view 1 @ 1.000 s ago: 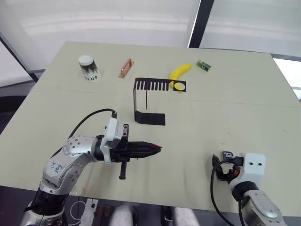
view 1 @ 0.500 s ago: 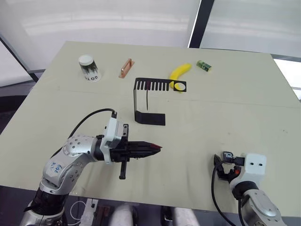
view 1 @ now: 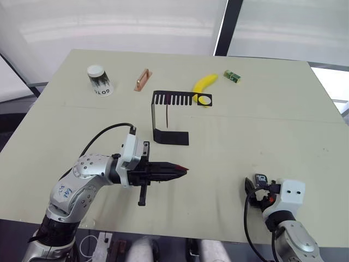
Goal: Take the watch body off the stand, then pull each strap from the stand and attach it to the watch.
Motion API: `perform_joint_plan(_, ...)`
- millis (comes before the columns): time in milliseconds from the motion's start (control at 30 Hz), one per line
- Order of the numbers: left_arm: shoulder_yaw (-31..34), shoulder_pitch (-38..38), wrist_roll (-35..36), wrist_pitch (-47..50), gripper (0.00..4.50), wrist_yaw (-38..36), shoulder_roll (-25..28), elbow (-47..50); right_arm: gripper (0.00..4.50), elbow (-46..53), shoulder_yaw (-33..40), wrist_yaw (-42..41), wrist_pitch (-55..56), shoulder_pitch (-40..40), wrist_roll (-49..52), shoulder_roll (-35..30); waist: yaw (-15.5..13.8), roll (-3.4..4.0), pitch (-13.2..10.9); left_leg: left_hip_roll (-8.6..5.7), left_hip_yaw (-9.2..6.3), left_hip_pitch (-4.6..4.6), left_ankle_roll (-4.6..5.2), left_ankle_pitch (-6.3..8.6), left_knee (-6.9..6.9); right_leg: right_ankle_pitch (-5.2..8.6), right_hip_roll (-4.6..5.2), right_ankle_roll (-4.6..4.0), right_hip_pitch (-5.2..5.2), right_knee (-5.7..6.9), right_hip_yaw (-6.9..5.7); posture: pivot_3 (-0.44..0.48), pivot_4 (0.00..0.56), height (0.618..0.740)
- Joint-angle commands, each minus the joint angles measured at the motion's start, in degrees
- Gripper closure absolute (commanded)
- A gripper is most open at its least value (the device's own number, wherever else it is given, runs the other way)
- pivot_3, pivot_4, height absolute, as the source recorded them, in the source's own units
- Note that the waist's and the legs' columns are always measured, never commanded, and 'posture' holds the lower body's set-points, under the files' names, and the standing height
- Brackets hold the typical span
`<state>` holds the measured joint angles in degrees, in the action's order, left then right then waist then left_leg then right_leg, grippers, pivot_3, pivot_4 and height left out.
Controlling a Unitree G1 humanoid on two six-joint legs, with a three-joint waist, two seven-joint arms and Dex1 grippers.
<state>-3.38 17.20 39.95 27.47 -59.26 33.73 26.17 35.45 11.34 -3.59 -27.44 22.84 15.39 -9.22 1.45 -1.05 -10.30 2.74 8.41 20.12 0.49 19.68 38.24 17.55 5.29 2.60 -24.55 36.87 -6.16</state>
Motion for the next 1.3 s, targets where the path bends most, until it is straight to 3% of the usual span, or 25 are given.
perform_joint_plan(33, 0.0, 0.2, -0.1, -0.8, 4.50, -0.2, -0.1, 1.0, 0.06, -1.7, 0.1, -0.1, -0.2, 0.3, -0.1, 0.5, 0.0, -0.02, 0.0, 0.00, 0.00, 0.00, 0.00, 0.00, 0.00, 0.00, 0.00, 0.00, 0.00, 0.00, 0.00, 0.000, 0.150, 0.729)
perform_joint_plan(233, 0.1, 0.3, -0.5, -1.1, 4.50, -0.3, 0.0, 0.6, 0.06, -3.0, -2.6, -1.3, 1.1, 0.6, -2.4, -0.9, 0.2, -0.05, 0.0, 0.01, 0.00, -0.01, -0.01, 0.00, 0.00, 0.00, 0.00, 0.00, 0.00, 0.01, 0.01, 0.000, 0.150, 0.729)
perform_joint_plan(967, 0.2, 1.8, -2.1, -2.9, 4.50, -1.4, 0.0, -1.8, 0.06, -7.4, -1.3, -1.3, 3.3, 0.3, -0.9, 2.5, 0.1, -0.65, 0.4, 0.03, -0.03, -0.02, -0.03, -0.02, -0.03, 0.00, 0.01, -0.01, 0.02, -0.01, 0.02, 0.000, 0.150, 0.729)
perform_joint_plan(1067, 0.3, 1.8, -2.1, -2.9, 4.50, -1.5, 0.1, -1.8, 0.88, -8.5, -1.3, -1.9, 4.3, 0.9, -1.2, 2.1, 0.1, -0.69, 0.4, 0.02, -0.05, -0.02, -0.03, -0.01, -0.04, 0.01, 0.01, -0.01, 0.02, -0.01, 0.01, 0.000, 0.150, 0.729)
perform_joint_plan(1200, 0.5, 1.8, -2.2, -3.0, 4.50, -1.7, 0.4, -2.0, 2.86, -9.6, -1.3, -2.1, 5.4, 1.3, -1.3, 2.1, 0.1, -0.77, 0.5, 0.03, -0.05, -0.03, -0.03, -0.01, -0.05, 0.01, 0.01, -0.02, 0.03, -0.02, 0.01, 0.000, 0.150, 0.729)
perform_joint_plan(1300, 0.5, 1.9, -2.5, -3.2, 4.50, -2.0, 0.4, -2.3, 2.89, -9.6, -1.5, -2.1, 5.7, 1.6, -1.2, 2.1, 0.1, -0.81, 0.5, 0.03, -0.06, -0.03, -0.03, -0.01, -0.05, 0.01, 0.02, -0.02, 0.04, -0.02, 0.01, 0.000, 0.150, 0.729)
